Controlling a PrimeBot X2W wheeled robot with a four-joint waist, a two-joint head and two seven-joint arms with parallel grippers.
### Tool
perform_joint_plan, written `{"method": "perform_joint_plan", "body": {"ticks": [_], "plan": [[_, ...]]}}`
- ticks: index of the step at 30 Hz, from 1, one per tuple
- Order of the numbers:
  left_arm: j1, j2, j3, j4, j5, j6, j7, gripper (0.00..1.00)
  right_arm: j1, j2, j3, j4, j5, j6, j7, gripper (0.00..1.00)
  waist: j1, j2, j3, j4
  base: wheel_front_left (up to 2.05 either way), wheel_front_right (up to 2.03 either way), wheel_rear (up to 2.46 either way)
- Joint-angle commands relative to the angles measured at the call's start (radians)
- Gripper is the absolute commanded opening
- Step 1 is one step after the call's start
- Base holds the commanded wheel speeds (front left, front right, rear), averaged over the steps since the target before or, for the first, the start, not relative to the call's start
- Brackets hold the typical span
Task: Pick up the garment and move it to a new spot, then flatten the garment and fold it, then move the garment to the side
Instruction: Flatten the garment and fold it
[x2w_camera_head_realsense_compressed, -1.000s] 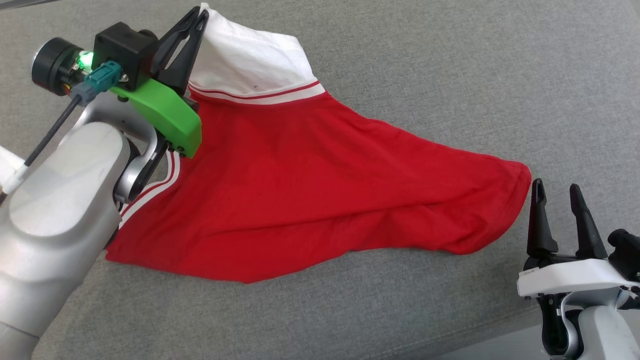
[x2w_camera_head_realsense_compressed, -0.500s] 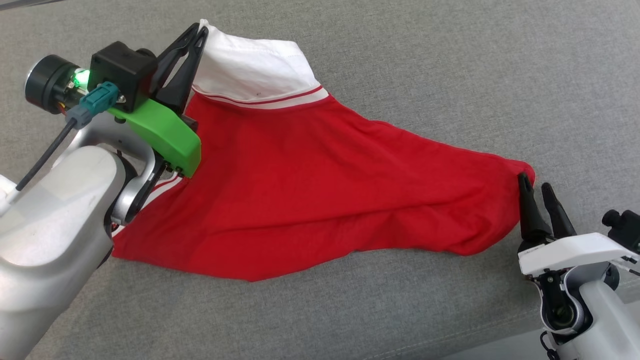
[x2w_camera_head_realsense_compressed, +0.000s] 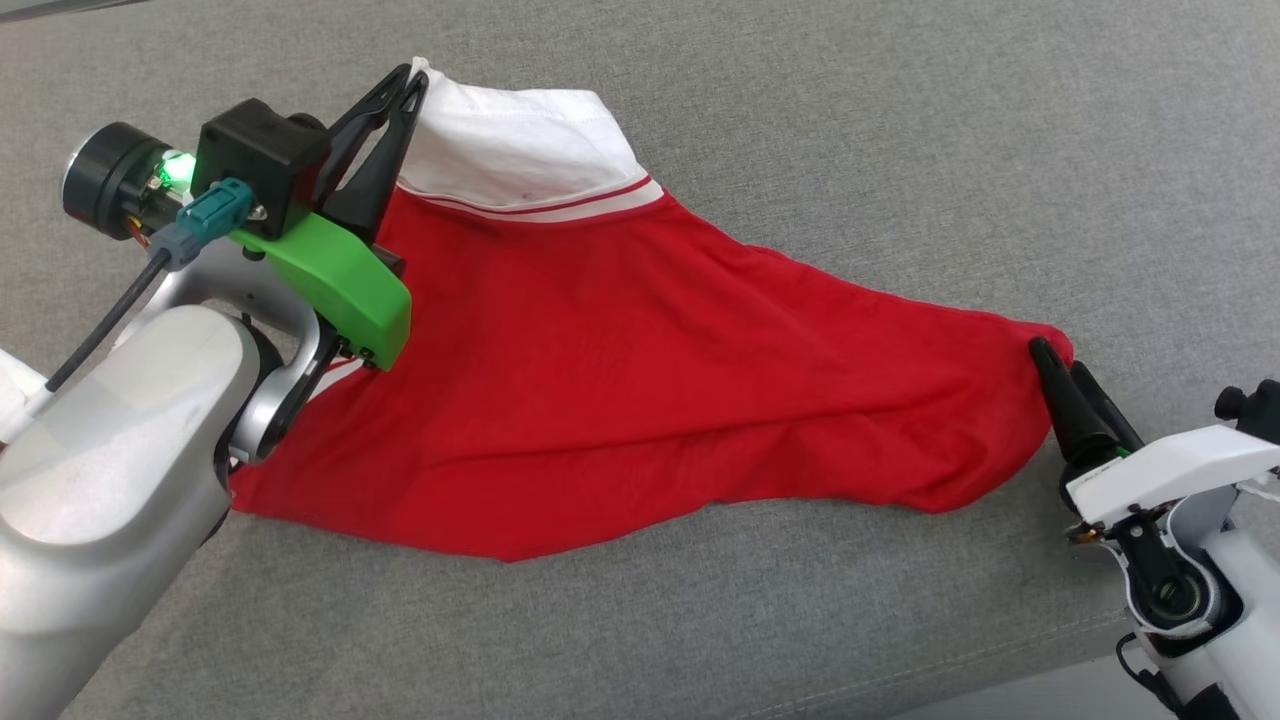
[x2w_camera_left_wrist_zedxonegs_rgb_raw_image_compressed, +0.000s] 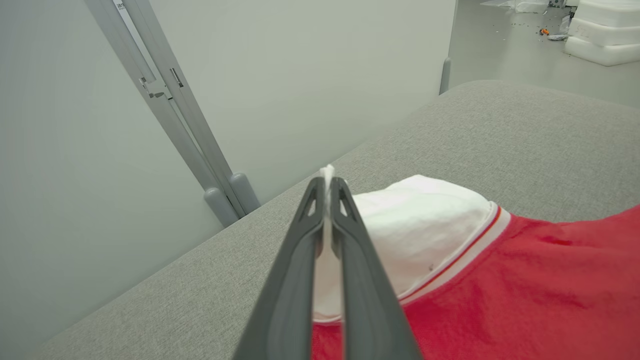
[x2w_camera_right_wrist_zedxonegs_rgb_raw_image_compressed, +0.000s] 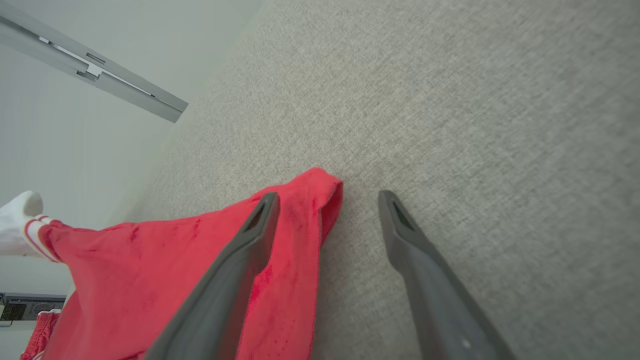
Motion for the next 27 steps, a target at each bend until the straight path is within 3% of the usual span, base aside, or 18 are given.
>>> {"method": "perform_joint_plan", "body": {"ticks": [1,8,13,15,16,17,18,27], "plan": [[0.012,0.002,-0.001,-0.003,-0.006,0.004,0.001,0.0,-0.018,-0.014,-0.002,-0.008,0.042,-0.001,0.035,1.0,0.0,0.0,-0.001,0.001,0.0,0.0,0.0],[0.012,-0.003,-0.01,-0.002,-0.005,0.005,0.002,0.0,-0.006,-0.091,-0.018,-0.066,0.186,-0.001,0.207,1.0,0.0,0.0,-0.004,0.01,0.0,0.0,0.0],[0.01,-0.008,-0.014,0.004,-0.009,0.001,-0.002,0.0,0.012,-0.114,-0.031,-0.084,0.215,-0.001,0.23,0.97,0.0,0.0,-0.005,0.019,0.0,0.0,0.0],[0.01,-0.011,-0.017,0.007,-0.009,-0.001,-0.003,0.0,0.014,-0.117,-0.032,-0.087,0.216,-0.001,0.233,0.57,0.0,0.0,-0.005,0.023,0.0,0.0,0.0],[0.01,-0.013,-0.018,0.008,-0.01,-0.002,-0.003,0.0,0.015,-0.116,-0.032,-0.089,0.217,-0.001,0.232,0.47,0.0,0.0,-0.005,0.024,0.0,0.0,0.0],[0.01,-0.014,-0.018,0.008,-0.01,-0.001,-0.003,0.0,0.017,-0.116,-0.032,-0.091,0.219,-0.001,0.232,0.09,0.0,0.0,-0.005,0.025,0.0,0.0,0.0],[0.01,-0.014,-0.019,0.01,-0.009,-0.002,-0.003,0.0,0.021,-0.118,-0.03,-0.092,0.219,-0.001,0.236,0.0,0.0,0.0,-0.005,0.026,0.0,0.0,0.0],[-0.012,-0.008,-0.013,0.013,-0.001,-0.003,-0.024,0.0,-0.001,-0.136,-0.045,-0.136,0.186,-0.001,0.19,0.0,0.0,0.0,-0.008,0.031,0.0,0.0,0.0]]}}
